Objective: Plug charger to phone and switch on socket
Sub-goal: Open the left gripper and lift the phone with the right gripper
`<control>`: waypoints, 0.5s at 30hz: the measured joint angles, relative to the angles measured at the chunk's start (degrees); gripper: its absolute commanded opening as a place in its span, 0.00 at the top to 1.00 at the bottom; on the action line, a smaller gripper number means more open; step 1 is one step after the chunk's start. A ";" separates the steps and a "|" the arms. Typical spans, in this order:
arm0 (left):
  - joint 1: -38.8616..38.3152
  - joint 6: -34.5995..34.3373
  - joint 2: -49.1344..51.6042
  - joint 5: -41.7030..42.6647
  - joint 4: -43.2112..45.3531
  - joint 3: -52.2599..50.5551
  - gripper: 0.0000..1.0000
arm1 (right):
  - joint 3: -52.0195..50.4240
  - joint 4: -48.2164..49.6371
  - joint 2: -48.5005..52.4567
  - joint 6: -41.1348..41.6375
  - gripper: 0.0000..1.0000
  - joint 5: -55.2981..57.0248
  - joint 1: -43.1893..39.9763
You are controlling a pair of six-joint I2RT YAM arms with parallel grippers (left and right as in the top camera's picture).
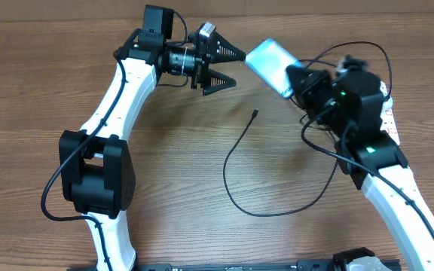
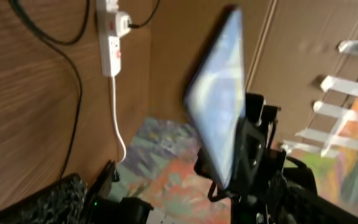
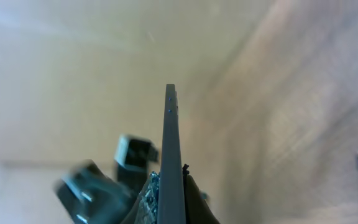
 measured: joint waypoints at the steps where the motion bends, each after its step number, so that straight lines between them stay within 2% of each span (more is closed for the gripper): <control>1: 0.00 -1.25 0.00 0.09 1.42 0.00 0.04 | 0.00 0.94 -0.15 1.38 0.96 1.05 0.02; 6: -0.09 -11.39 0.00 -0.09 11.72 0.09 0.04 | 0.00 8.33 1.60 8.68 0.96 5.14 1.88; 11: -0.66 -23.54 0.00 -1.77 23.74 0.09 0.14 | 0.00 11.61 5.01 14.51 0.96 7.87 6.73; 15: -1.18 -30.34 0.00 -2.95 27.65 0.17 0.21 | -0.02 14.36 8.15 17.46 0.96 9.75 9.05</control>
